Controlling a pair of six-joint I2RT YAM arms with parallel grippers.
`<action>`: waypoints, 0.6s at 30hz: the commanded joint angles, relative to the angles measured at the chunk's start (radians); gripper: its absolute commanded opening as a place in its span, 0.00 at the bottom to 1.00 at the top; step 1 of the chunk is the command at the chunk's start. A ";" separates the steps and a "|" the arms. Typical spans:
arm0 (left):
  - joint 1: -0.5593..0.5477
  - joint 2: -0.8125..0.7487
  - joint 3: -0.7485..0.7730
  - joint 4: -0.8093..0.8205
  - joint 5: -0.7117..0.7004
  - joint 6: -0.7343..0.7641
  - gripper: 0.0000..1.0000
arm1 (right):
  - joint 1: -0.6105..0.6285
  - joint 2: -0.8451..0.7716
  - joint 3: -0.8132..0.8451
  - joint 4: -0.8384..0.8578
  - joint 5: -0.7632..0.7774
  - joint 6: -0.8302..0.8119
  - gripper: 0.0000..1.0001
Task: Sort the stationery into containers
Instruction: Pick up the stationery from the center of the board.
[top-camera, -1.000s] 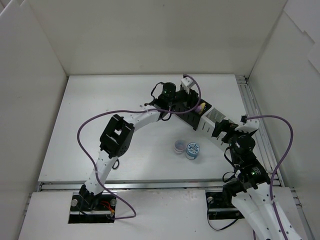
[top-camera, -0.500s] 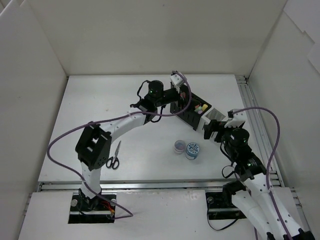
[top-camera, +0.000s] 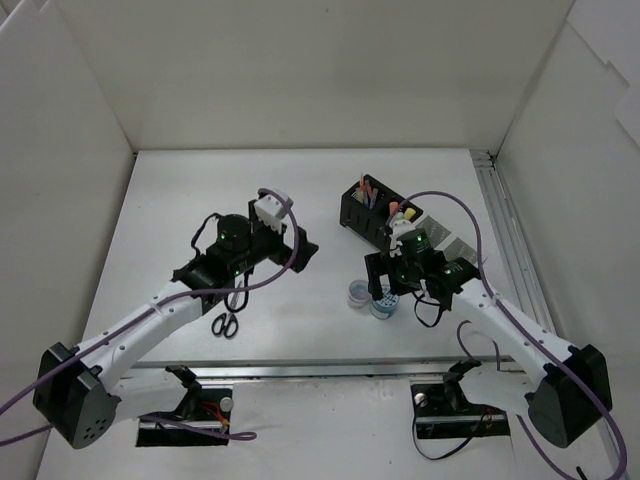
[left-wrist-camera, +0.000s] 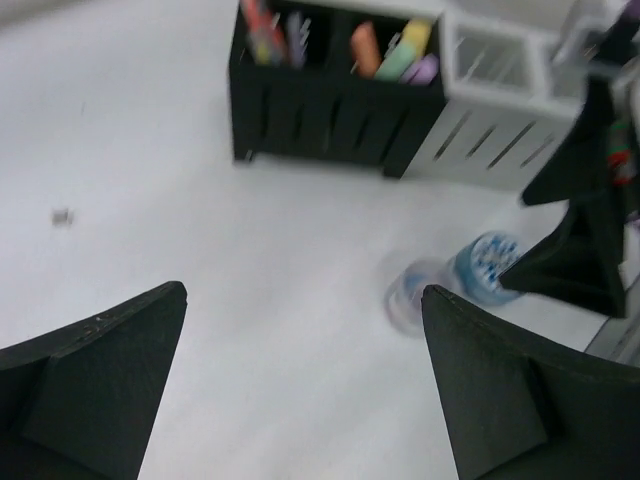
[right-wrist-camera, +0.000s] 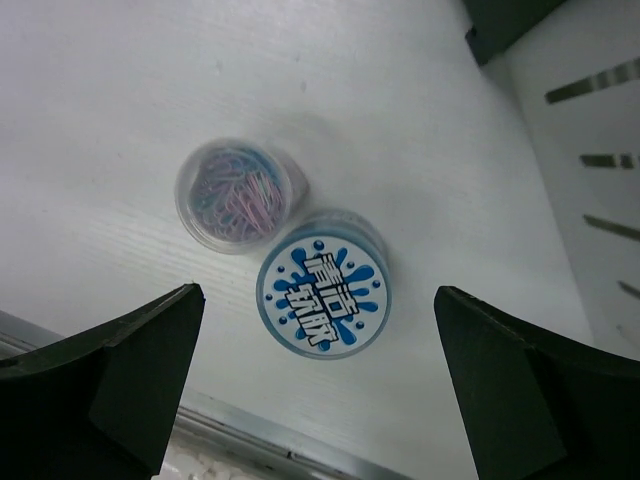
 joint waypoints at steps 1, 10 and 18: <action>0.014 -0.108 -0.090 -0.077 -0.161 -0.055 1.00 | 0.020 0.047 0.037 -0.095 0.038 0.081 0.98; 0.032 -0.271 -0.231 -0.119 -0.272 -0.120 0.99 | 0.060 0.199 0.026 -0.109 0.171 0.187 0.95; 0.042 -0.249 -0.229 -0.122 -0.312 -0.121 1.00 | 0.117 0.287 0.046 -0.103 0.208 0.210 0.86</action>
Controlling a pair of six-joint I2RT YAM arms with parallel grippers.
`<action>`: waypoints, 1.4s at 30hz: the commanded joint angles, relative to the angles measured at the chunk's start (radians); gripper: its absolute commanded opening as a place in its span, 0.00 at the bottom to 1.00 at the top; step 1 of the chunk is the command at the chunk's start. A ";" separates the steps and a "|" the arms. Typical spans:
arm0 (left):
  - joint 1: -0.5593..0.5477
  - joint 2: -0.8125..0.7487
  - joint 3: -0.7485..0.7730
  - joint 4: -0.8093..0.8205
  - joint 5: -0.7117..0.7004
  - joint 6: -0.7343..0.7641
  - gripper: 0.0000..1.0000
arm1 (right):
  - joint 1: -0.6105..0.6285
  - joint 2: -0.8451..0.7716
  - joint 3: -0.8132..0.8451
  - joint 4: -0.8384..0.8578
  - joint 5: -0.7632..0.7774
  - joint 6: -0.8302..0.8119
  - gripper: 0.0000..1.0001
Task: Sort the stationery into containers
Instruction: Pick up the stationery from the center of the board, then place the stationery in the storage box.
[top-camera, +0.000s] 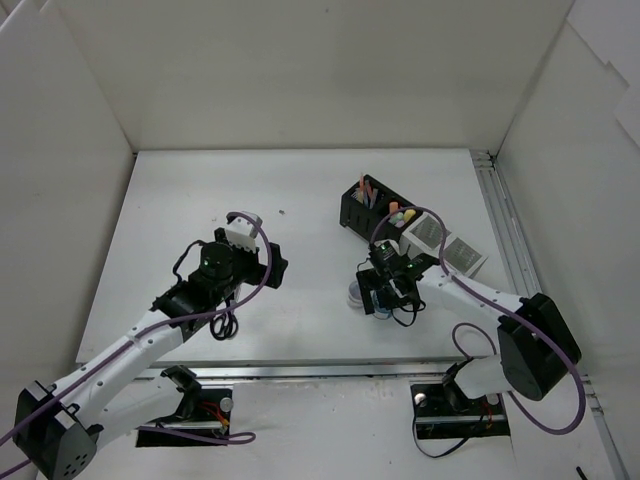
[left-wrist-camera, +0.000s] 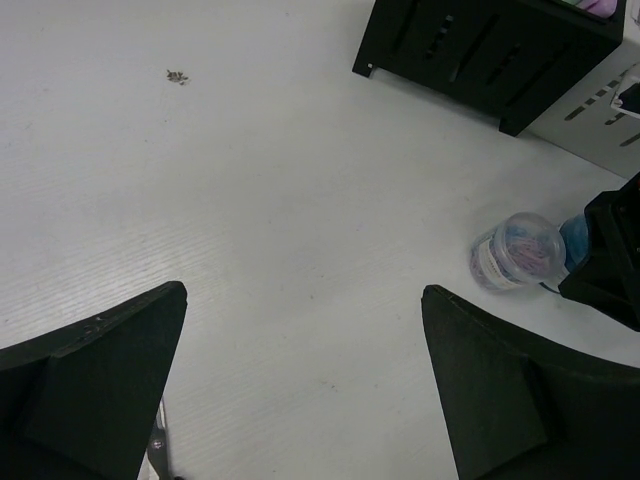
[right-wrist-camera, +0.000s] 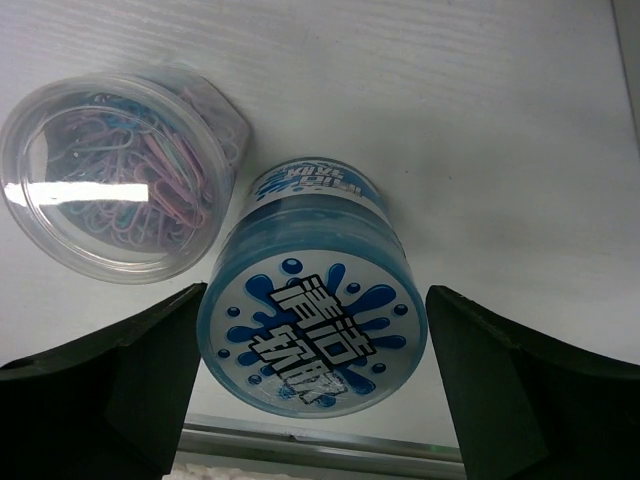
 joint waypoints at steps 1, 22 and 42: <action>0.009 0.005 0.021 0.047 -0.030 -0.015 0.99 | 0.015 -0.009 0.047 -0.012 0.077 0.036 0.83; 0.009 0.063 0.042 0.075 0.125 0.045 1.00 | -0.017 -0.285 0.255 -0.006 0.341 -0.119 0.19; -0.053 0.321 0.169 0.115 0.372 0.105 1.00 | -0.375 -0.021 0.401 0.048 0.218 -0.199 0.17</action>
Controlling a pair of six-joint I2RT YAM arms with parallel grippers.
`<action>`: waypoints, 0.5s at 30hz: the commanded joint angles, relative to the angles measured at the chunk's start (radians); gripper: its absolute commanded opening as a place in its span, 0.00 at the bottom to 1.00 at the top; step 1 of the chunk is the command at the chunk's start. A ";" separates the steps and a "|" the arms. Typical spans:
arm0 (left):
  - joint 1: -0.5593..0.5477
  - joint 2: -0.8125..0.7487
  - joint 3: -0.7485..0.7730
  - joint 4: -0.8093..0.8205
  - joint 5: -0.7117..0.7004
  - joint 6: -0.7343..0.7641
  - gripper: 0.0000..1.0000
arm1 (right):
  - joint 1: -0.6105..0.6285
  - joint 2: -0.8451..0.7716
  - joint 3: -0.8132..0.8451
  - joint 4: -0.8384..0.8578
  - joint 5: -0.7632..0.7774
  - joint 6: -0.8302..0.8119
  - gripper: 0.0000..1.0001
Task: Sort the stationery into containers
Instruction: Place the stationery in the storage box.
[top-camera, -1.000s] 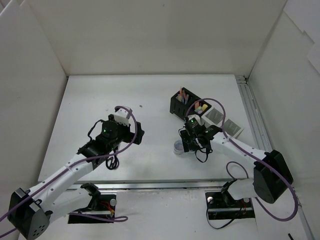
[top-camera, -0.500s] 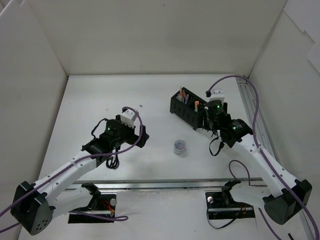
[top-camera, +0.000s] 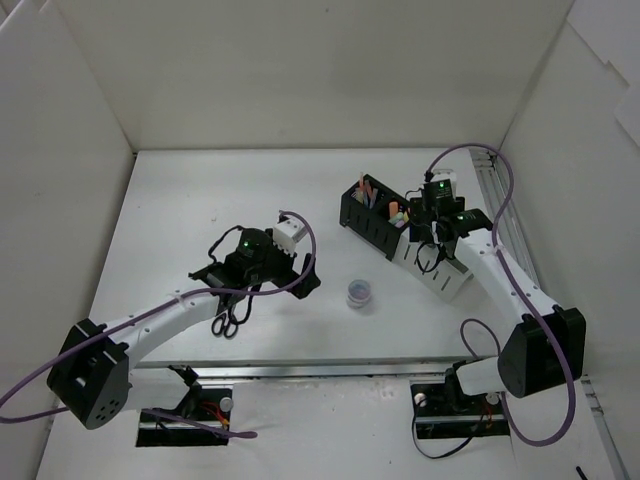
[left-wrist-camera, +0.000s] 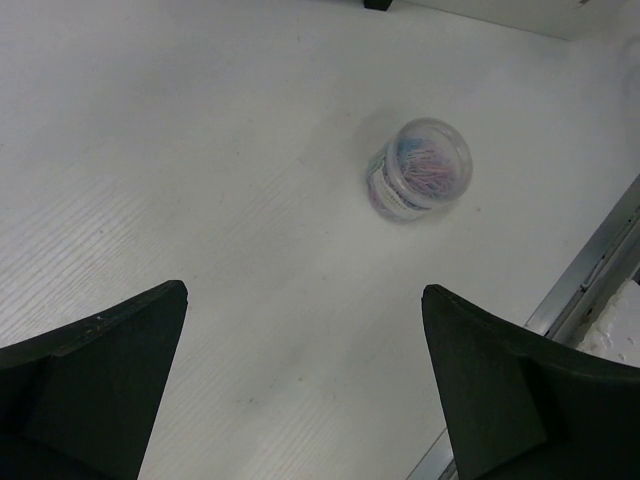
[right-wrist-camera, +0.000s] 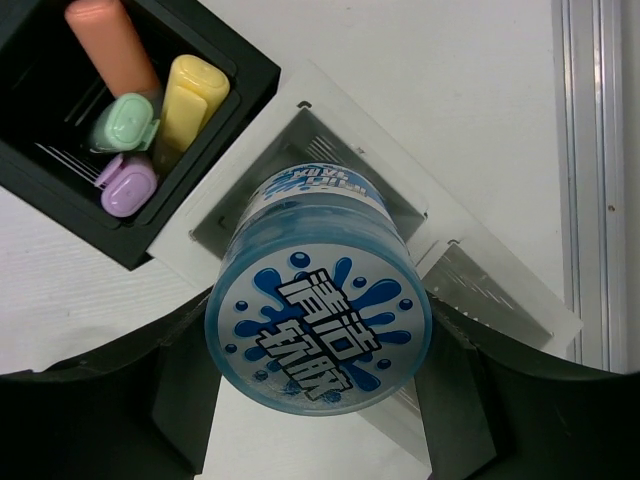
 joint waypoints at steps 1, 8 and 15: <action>-0.034 0.011 0.087 0.056 0.038 0.044 0.99 | -0.027 0.008 0.051 0.058 0.008 0.003 0.19; -0.068 0.049 0.124 0.027 0.029 0.076 1.00 | -0.045 0.022 0.021 0.061 -0.029 0.022 0.42; -0.077 0.036 0.124 0.011 0.008 0.075 1.00 | -0.048 0.022 0.023 0.059 -0.046 0.028 0.63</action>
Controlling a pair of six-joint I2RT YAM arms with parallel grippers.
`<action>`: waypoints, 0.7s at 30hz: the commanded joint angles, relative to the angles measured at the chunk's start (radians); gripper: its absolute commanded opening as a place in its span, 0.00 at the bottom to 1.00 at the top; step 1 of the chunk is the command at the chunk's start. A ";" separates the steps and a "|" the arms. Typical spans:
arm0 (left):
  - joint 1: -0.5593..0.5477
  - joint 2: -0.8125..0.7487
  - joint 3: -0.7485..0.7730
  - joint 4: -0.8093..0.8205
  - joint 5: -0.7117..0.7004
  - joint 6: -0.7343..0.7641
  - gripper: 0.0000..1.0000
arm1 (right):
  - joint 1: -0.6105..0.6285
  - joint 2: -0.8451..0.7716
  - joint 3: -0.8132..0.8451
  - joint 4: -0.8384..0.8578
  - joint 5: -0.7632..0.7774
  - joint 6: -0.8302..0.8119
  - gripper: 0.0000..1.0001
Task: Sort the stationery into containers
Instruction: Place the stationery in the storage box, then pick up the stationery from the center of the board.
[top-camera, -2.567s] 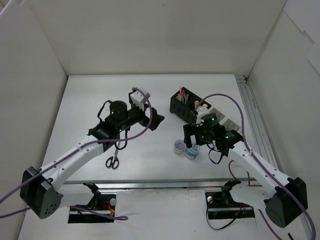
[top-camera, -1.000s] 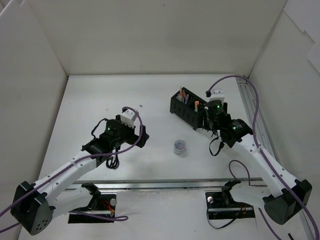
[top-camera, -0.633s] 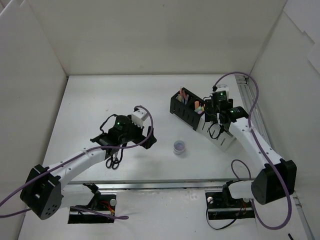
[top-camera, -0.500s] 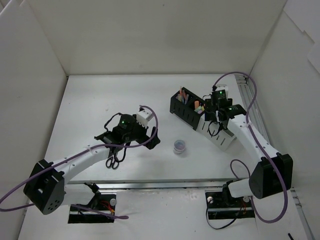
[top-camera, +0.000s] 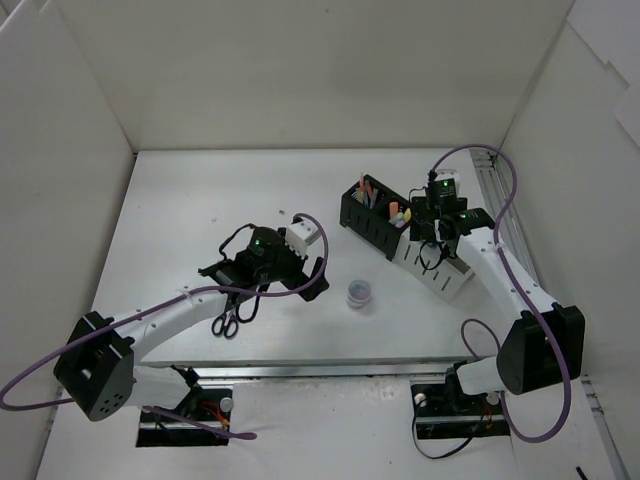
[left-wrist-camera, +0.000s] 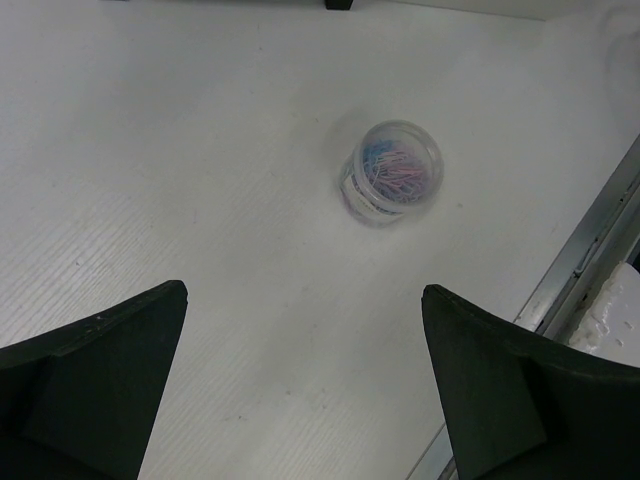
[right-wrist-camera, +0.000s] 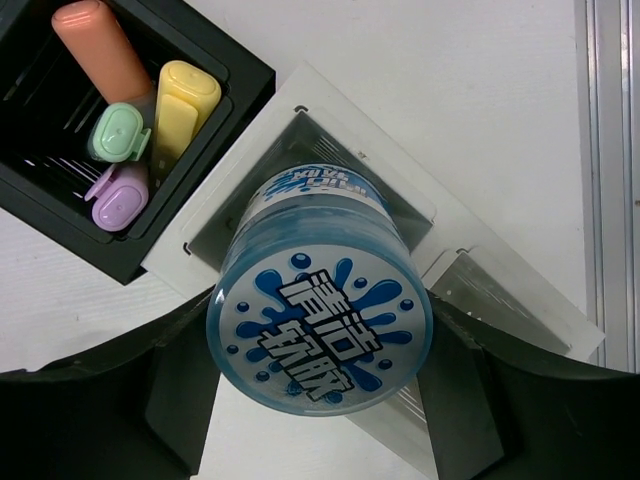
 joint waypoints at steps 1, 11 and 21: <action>-0.007 -0.033 0.049 0.025 -0.016 0.024 1.00 | -0.010 -0.017 0.021 0.048 0.003 0.013 0.67; -0.007 -0.105 0.023 -0.032 -0.116 0.019 0.99 | -0.007 -0.052 0.025 0.037 -0.047 -0.007 0.85; 0.074 -0.308 -0.070 -0.125 -0.307 -0.108 1.00 | 0.318 -0.116 -0.018 0.020 -0.081 -0.159 0.98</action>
